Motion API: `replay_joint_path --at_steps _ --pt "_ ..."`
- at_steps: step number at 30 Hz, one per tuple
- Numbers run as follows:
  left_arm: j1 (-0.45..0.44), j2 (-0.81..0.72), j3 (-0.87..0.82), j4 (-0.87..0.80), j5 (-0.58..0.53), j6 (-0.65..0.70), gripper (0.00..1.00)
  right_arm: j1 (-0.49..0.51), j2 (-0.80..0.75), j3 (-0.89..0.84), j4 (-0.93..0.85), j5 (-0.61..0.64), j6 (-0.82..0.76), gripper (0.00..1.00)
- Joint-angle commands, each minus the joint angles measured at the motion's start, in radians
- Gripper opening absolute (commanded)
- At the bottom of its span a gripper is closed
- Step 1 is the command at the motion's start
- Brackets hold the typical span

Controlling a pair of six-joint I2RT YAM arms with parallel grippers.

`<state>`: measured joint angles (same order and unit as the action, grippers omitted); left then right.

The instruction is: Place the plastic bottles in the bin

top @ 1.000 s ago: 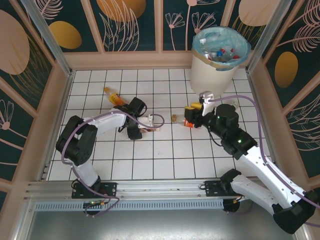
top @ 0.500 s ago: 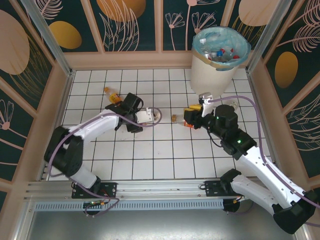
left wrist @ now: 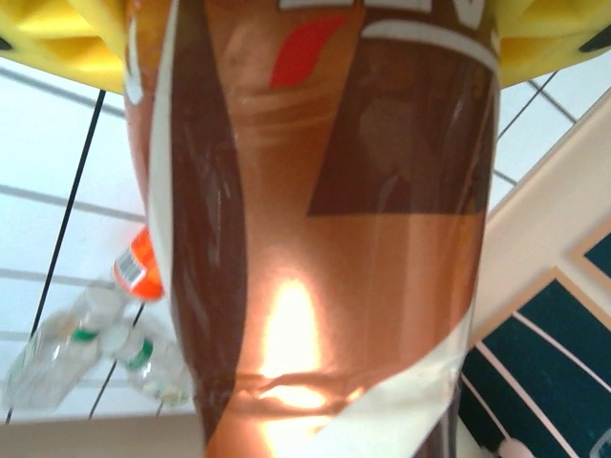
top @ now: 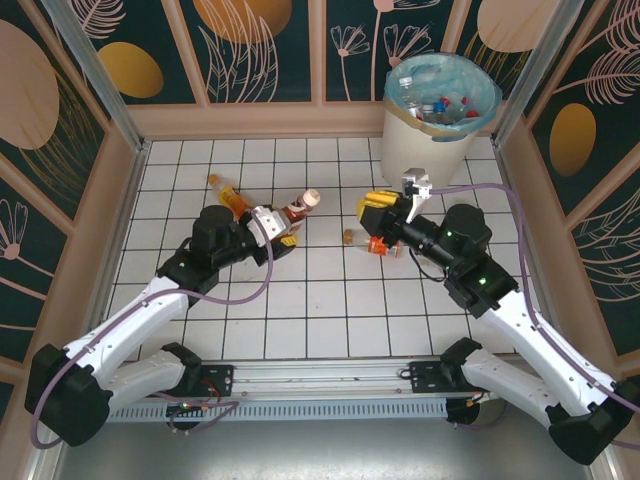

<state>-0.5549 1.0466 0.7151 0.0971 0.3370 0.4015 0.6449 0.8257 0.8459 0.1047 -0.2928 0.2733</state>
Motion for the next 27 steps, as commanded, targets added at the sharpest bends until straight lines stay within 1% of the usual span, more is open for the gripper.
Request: replay_joint_path --at_steps 1,8,11,12,15,17,23,27 --pt "0.006 -0.039 -0.003 0.180 0.068 -0.096 0.56 0.028 0.001 0.036 0.160 -0.065 0.007 0.35" --pt "0.006 -0.097 -0.021 0.209 0.129 -0.112 0.56 0.100 0.038 0.058 0.245 -0.098 -0.037 0.37" --pt "0.005 -0.119 -0.030 0.220 0.120 -0.110 0.56 0.134 0.072 0.078 0.246 -0.094 -0.065 0.37" --pt "0.005 -0.124 -0.033 0.222 0.119 -0.106 0.56 0.142 0.082 0.082 0.248 -0.089 -0.069 0.38" --pt "0.005 -0.132 -0.039 0.219 0.126 -0.098 0.56 0.167 0.119 0.094 0.268 -0.077 -0.083 0.46" --pt "0.004 -0.130 -0.036 0.207 0.129 -0.092 0.56 0.181 0.150 0.102 0.292 -0.071 -0.086 0.48" --pt "0.005 -0.131 -0.037 0.202 0.146 -0.092 0.56 0.194 0.239 0.130 0.339 -0.040 -0.103 0.50" --pt "0.007 -0.117 -0.037 0.202 0.152 -0.095 0.57 0.196 0.293 0.147 0.397 -0.059 -0.094 0.52"
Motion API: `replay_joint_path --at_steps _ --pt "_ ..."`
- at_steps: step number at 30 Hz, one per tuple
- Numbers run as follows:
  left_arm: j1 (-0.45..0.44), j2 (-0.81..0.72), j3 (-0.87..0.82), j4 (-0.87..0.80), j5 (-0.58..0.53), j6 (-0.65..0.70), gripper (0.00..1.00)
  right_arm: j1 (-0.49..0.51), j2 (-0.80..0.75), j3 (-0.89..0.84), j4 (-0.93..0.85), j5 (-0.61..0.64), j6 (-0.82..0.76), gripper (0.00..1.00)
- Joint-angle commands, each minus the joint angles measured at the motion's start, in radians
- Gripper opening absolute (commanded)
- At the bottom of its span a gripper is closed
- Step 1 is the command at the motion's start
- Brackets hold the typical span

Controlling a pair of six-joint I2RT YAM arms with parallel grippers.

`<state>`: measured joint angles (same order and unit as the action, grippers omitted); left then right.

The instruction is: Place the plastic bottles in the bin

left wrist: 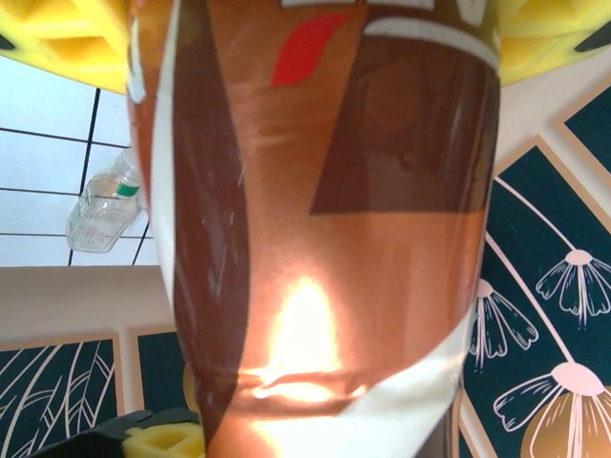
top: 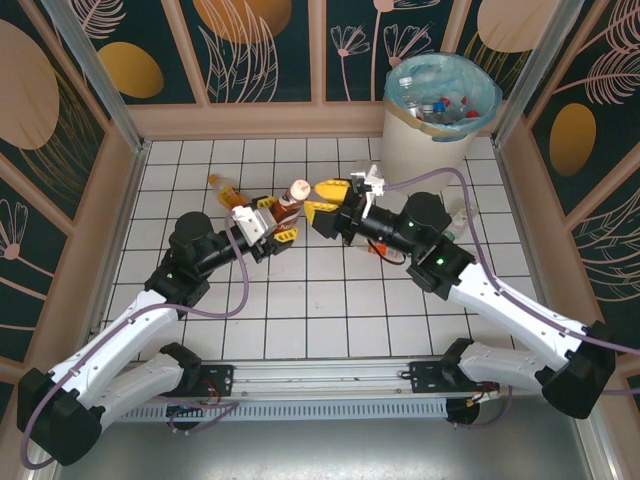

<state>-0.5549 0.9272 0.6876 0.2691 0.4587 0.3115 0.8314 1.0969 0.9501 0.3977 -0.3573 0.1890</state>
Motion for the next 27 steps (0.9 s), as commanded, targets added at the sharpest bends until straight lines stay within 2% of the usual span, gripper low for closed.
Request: replay_joint_path --at_steps 1,5,7,9,14,15,18,22,27 --pt "0.006 0.009 -0.010 0.029 0.033 -0.005 0.56 0.009 0.035 0.044 0.119 -0.002 -0.009 0.53" --pt "0.006 0.025 -0.001 0.015 0.039 0.001 0.57 0.009 0.119 0.093 0.135 -0.016 -0.010 0.55" --pt "0.006 0.022 -0.002 0.000 0.023 0.014 0.57 0.010 0.154 0.120 0.130 -0.026 -0.011 0.53" --pt "0.006 0.013 -0.003 -0.008 0.003 0.025 0.57 0.009 0.179 0.139 0.128 -0.038 -0.010 0.46" --pt "0.006 -0.008 -0.009 0.000 -0.006 0.026 0.59 0.008 0.184 0.144 0.100 -0.066 -0.008 0.15" --pt "0.006 -0.008 -0.010 0.003 -0.005 0.024 0.59 0.008 0.176 0.139 0.094 -0.062 -0.008 0.12" --pt "0.006 -0.005 -0.006 0.011 0.002 0.007 0.61 0.008 0.141 0.113 0.089 -0.030 -0.011 0.10" --pt "0.005 -0.005 -0.011 0.020 -0.009 0.001 0.67 0.006 0.097 0.090 0.077 0.019 -0.035 0.00" --pt "0.006 -0.025 -0.023 0.033 -0.029 0.002 0.80 0.002 0.084 0.112 0.032 0.053 -0.057 0.00"
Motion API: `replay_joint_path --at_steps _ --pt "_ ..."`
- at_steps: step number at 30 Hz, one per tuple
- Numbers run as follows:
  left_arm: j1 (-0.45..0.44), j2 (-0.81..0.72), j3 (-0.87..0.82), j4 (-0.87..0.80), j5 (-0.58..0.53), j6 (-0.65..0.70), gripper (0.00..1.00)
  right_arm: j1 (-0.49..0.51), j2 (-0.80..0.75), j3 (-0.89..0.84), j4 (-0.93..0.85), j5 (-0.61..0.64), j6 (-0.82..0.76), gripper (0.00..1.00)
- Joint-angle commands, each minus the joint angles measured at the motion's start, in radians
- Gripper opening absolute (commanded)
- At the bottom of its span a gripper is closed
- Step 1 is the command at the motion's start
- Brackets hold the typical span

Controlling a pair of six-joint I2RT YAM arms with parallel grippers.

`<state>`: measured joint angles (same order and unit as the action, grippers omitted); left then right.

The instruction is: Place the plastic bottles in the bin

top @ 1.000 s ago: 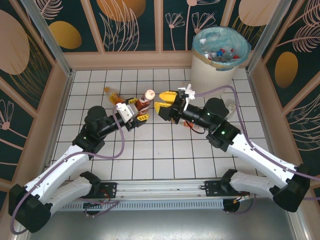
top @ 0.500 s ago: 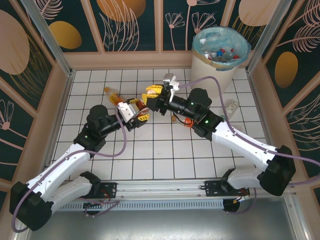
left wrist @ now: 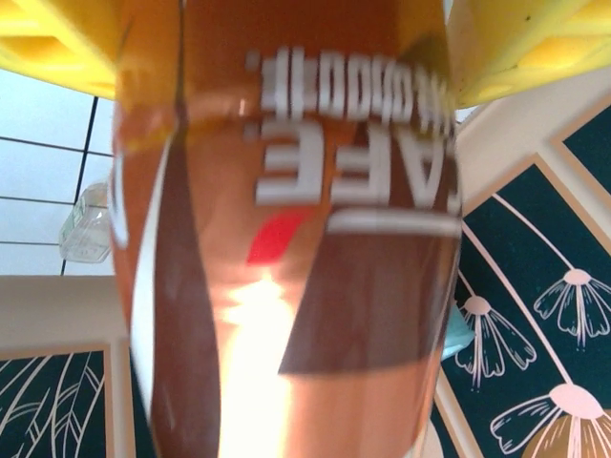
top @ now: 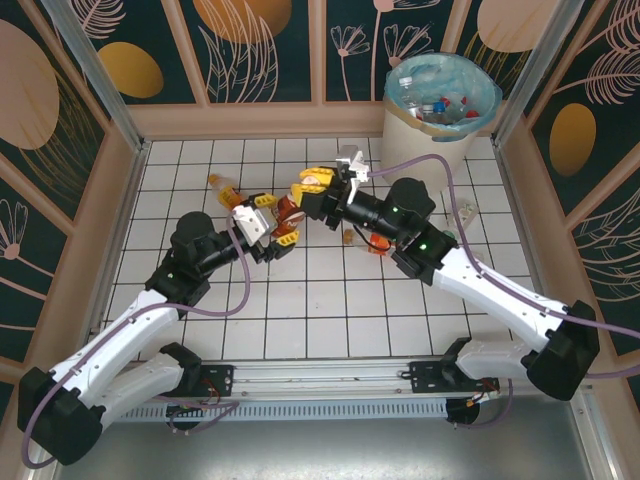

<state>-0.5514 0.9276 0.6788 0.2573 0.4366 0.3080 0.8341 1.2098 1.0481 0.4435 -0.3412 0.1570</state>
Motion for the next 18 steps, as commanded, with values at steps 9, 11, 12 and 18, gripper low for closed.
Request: replay_joint_path --at_steps 9,11,12,18 --pt "0.003 -0.067 -0.064 0.110 -0.098 0.016 0.98 -0.028 -0.039 0.041 -0.045 0.047 -0.020 0.00" --pt "0.002 -0.073 -0.068 0.120 -0.124 0.015 0.99 -0.045 -0.037 0.065 -0.080 0.050 -0.035 0.00" --pt "0.001 -0.077 -0.071 0.126 -0.136 0.014 0.99 -0.055 -0.038 0.086 -0.111 0.060 -0.053 0.00" --pt "0.002 -0.085 -0.076 0.135 -0.148 0.012 0.99 -0.234 0.032 0.337 -0.374 0.095 -0.107 0.00"
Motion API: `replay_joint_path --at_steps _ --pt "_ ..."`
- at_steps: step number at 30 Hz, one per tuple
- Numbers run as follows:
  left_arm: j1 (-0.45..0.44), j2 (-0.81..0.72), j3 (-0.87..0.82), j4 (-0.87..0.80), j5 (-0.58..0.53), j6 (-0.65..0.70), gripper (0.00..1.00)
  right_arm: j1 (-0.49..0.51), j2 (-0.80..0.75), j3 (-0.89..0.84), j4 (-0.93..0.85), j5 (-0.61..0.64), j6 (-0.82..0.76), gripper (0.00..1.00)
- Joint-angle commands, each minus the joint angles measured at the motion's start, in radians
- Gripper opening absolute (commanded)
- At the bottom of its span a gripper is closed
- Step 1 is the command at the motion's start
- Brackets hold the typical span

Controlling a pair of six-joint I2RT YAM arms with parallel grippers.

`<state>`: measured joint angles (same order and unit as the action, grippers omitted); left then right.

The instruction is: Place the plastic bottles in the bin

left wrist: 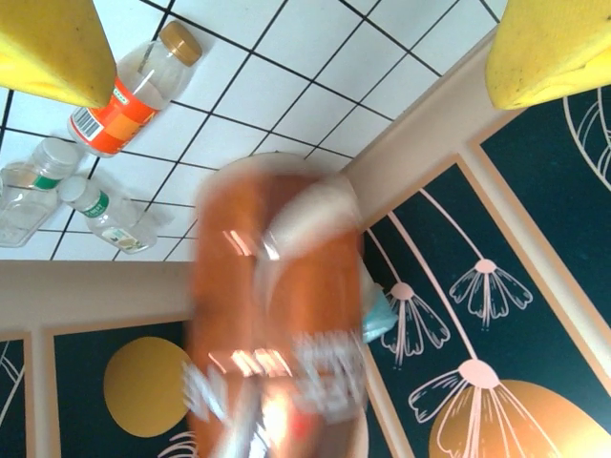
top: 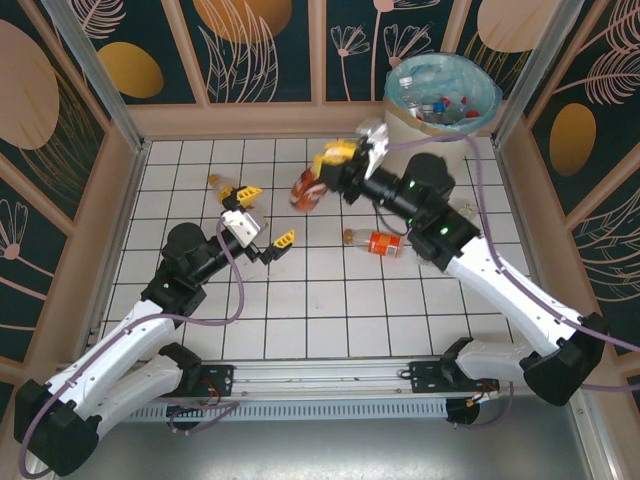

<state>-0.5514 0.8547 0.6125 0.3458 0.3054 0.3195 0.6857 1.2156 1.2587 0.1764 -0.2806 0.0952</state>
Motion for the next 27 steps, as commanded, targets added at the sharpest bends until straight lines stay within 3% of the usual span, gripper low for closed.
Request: replay_joint_path --at_steps 1,8,14,20,27 --pt "0.002 -0.010 -0.010 0.049 -0.018 -0.002 0.99 -0.127 0.050 0.187 -0.148 0.045 -0.068 0.00" --pt "0.002 0.022 -0.002 0.039 -0.020 -0.006 0.99 -0.346 0.239 0.463 -0.168 0.260 -0.273 0.00" --pt "0.001 0.044 0.002 0.033 -0.017 -0.008 0.99 -0.495 0.467 0.640 -0.147 0.407 -0.348 0.00" --pt "0.002 0.061 0.003 0.028 -0.014 -0.005 0.98 -0.578 0.701 0.827 -0.223 0.421 -0.359 0.00" --pt "0.003 0.080 0.007 0.023 -0.002 -0.007 0.99 -0.590 0.923 1.045 -0.280 0.467 -0.443 0.00"
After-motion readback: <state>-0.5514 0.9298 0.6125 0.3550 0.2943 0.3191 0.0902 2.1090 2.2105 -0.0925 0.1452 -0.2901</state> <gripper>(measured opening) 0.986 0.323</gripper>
